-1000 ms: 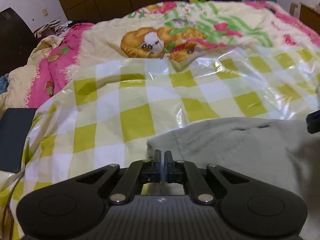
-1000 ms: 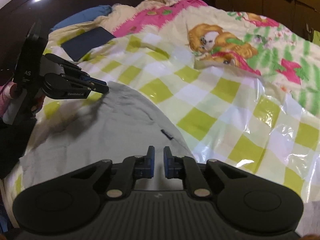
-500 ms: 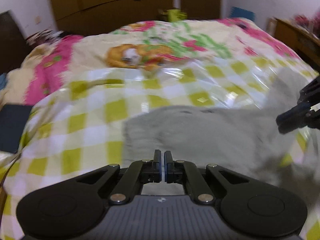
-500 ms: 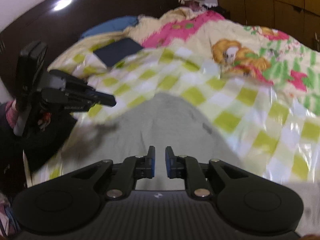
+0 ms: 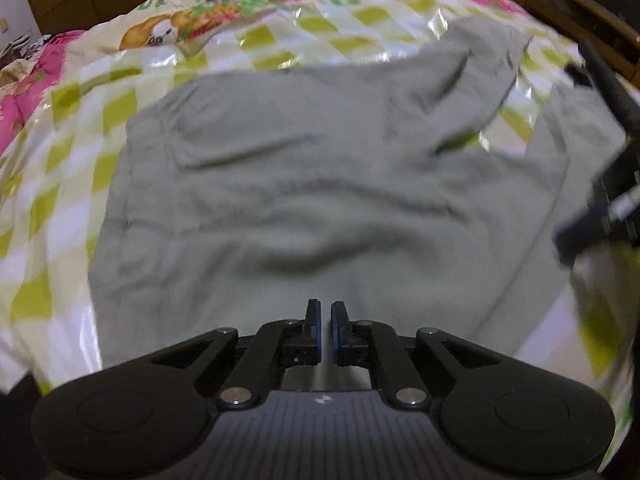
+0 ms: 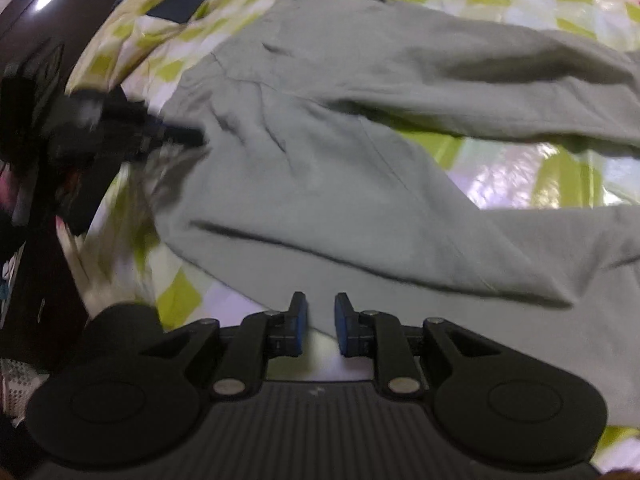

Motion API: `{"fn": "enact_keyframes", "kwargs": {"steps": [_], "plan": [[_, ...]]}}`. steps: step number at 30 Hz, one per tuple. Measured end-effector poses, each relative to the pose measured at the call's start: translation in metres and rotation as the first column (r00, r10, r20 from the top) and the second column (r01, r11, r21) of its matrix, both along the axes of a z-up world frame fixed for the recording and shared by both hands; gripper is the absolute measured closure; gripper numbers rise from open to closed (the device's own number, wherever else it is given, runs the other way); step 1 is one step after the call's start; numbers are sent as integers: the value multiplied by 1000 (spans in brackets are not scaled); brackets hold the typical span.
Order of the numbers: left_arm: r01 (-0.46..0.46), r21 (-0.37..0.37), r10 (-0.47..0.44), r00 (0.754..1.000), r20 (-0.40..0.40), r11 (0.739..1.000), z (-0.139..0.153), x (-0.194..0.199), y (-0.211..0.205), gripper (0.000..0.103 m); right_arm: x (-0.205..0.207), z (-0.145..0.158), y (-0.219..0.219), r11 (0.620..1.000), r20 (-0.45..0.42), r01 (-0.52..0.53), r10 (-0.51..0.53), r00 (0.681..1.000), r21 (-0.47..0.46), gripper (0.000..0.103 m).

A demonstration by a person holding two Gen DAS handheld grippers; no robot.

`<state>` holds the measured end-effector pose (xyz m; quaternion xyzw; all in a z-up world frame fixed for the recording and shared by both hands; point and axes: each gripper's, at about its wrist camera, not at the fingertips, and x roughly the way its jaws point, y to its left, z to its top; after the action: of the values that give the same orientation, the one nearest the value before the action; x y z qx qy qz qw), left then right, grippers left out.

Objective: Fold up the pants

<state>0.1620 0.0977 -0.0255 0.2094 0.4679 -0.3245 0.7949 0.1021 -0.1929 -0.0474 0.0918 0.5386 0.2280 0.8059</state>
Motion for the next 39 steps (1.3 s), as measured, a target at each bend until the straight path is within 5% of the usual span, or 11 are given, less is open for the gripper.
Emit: {"fn": "enact_keyframes", "kwargs": {"steps": [4,10,13,16,22,24,25,28,30,33,39], "plan": [[-114,58,113,994,10,992,-17,11,27,75,26,-7,16,999,72,44,-43,997,-23,77],[-259,-2,259,966,16,966,-6,30,65,75,74,-1,26,976,200,191,-167,965,-107,74],[-213,51,208,974,93,976,2,10,71,73,54,16,29,993,196,99,-85,977,-61,71],[-210,77,203,974,98,975,2,-1,84,72,8,28,49,990,205,-57,83,975,-129,56],[-317,-2,317,948,30,948,2,-6,115,72,-6,27,140,953,251,-301,301,920,-39,43],[-328,4,328,944,43,945,5,-8,117,72,-4,16,168,940,274,-332,341,899,-80,42],[-323,3,322,945,58,947,7,-9,117,70,-2,14,179,933,293,-338,359,886,-121,42],[-329,-20,329,938,107,944,12,-10,122,38,0,2,193,928,311,-337,372,875,-161,41],[-347,-23,347,927,142,938,8,0,119,35,6,-6,208,923,287,-353,383,878,-152,41],[-360,53,355,930,93,931,-18,19,111,35,7,-21,237,892,329,-349,434,839,-288,40],[-373,57,369,927,61,926,-19,6,119,61,25,-25,244,962,251,-260,272,929,-82,67]]}}
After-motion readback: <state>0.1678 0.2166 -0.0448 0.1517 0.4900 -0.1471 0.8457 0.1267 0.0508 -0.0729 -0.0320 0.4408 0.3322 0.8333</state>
